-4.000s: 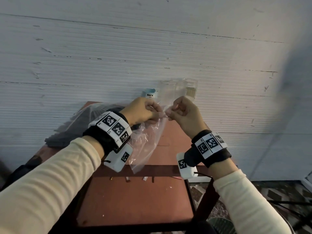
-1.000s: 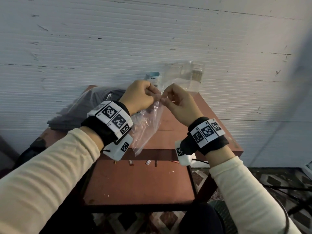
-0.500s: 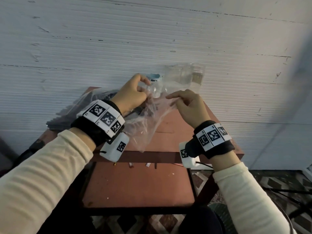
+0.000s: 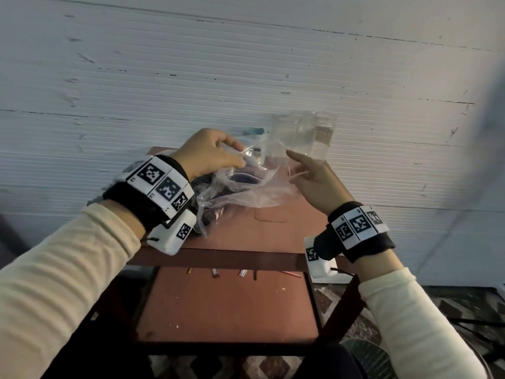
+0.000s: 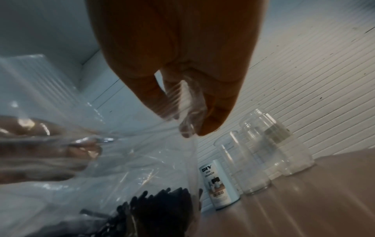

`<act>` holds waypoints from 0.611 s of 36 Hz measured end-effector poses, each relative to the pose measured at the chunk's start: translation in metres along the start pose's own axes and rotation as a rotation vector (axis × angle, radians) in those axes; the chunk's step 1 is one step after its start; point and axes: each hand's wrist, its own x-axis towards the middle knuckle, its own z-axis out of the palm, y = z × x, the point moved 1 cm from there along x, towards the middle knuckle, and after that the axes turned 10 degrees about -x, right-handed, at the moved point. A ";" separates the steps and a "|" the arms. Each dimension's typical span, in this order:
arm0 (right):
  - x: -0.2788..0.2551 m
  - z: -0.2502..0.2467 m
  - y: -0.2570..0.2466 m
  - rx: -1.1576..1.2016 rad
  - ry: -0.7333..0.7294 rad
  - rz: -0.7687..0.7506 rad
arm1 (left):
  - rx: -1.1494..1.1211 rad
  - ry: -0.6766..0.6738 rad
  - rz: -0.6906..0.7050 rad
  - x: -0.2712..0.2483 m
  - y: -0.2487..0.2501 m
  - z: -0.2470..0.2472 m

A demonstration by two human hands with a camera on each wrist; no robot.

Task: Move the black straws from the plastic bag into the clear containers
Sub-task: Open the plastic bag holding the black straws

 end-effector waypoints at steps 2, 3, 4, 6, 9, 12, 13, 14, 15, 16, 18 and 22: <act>0.003 0.001 -0.006 -0.058 0.009 -0.011 | 0.046 -0.042 -0.007 -0.001 0.003 0.000; 0.004 0.002 -0.007 -0.070 -0.013 -0.006 | 0.063 -0.074 -0.017 -0.001 0.003 -0.001; 0.005 0.002 -0.007 -0.087 -0.049 0.005 | 0.075 -0.110 -0.027 -0.002 0.004 -0.002; 0.004 0.002 -0.005 -0.132 -0.127 0.017 | 0.114 -0.172 -0.041 -0.003 0.003 -0.005; 0.002 0.003 0.003 -0.260 -0.209 0.024 | 0.161 -0.228 -0.066 -0.001 -0.003 -0.013; 0.002 0.002 0.007 -0.269 -0.243 0.047 | 0.171 -0.330 -0.104 0.000 -0.008 -0.017; 0.002 0.002 0.007 -0.255 -0.257 0.057 | 0.169 -0.360 -0.120 0.000 -0.010 -0.017; 0.003 0.002 0.007 -0.246 -0.271 0.063 | 0.167 -0.373 -0.132 -0.001 -0.011 -0.017; 0.003 0.002 0.006 -0.241 -0.279 0.065 | 0.166 -0.371 -0.139 0.000 -0.013 -0.018; 0.003 0.002 0.004 -0.238 -0.270 0.060 | 0.165 -0.366 -0.143 0.000 -0.015 -0.018; 0.005 0.001 -0.004 -0.224 -0.185 0.066 | 0.160 -0.356 -0.144 0.003 -0.018 -0.019; 0.008 0.004 -0.018 -0.147 0.006 0.135 | 0.163 -0.314 -0.136 0.002 -0.018 -0.016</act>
